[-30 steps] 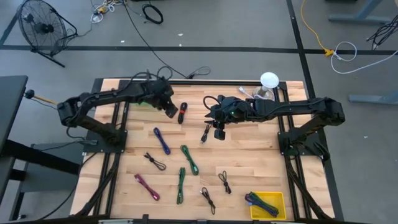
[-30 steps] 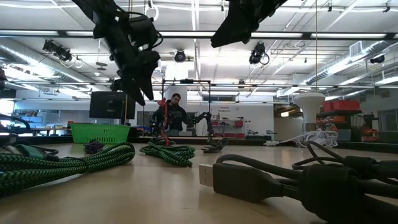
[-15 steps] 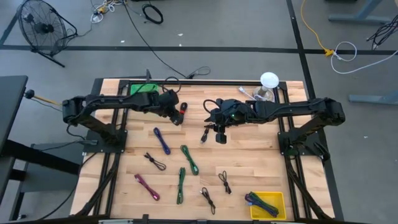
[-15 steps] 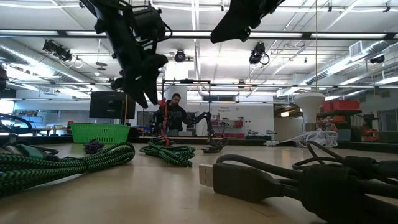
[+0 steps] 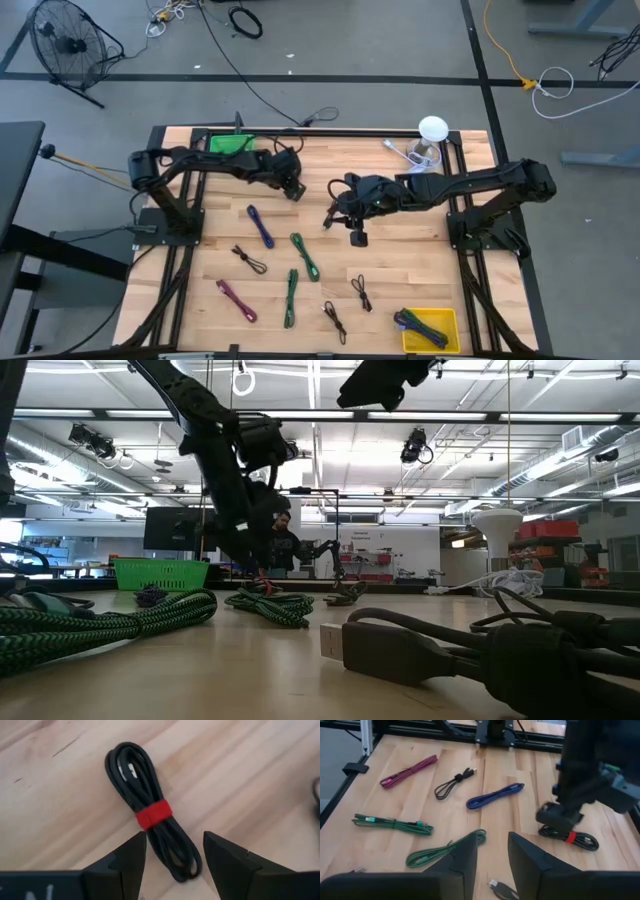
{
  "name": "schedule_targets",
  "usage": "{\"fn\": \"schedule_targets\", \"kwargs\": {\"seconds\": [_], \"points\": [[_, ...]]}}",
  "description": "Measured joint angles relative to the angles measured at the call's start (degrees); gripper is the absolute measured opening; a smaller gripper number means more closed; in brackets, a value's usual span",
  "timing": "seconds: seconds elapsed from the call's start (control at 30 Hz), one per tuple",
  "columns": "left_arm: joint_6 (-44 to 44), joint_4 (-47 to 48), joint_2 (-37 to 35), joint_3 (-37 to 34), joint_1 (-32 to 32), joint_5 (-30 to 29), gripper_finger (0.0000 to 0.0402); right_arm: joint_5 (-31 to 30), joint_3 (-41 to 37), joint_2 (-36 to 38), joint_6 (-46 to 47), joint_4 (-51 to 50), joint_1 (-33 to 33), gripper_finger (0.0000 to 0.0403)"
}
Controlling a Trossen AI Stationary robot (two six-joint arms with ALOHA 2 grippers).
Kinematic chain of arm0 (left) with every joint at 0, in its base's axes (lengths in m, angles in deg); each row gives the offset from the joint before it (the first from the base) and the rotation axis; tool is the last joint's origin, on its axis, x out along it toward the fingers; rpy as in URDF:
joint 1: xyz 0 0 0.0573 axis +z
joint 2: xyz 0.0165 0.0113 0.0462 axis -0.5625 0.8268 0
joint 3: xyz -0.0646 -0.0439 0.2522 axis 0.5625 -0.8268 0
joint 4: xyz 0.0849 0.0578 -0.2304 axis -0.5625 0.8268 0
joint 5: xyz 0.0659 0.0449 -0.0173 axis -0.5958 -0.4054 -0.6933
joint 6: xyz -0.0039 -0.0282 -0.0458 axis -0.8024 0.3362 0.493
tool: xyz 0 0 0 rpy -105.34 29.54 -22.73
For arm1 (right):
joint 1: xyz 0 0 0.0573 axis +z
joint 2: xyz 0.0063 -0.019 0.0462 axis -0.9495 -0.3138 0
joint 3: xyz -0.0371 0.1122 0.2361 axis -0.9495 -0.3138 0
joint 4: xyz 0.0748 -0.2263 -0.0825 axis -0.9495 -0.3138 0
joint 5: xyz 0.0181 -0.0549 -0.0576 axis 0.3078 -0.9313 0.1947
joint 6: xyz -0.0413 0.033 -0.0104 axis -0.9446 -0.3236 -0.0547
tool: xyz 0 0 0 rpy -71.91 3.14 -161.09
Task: Pick & Place USB Port
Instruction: Put the black charger cable into the green bin
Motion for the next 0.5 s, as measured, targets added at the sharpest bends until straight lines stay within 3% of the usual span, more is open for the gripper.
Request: {"fn": "schedule_targets", "kwargs": {"seconds": [0.4, 0.5], "points": [[-0.48, -4.04, 7.03, 0.00, 1.33, -0.02, 0.0201, -0.02, 0.00, 0.00, -0.07, 0.02, 1.06, 0.0110], [-1.89, -3.75, 7.75, 0.13, 1.33, 0.44, 0.0179, -0.02, 0.00, 0.00, -0.22, 0.02, 1.06, 0.0110]]}}
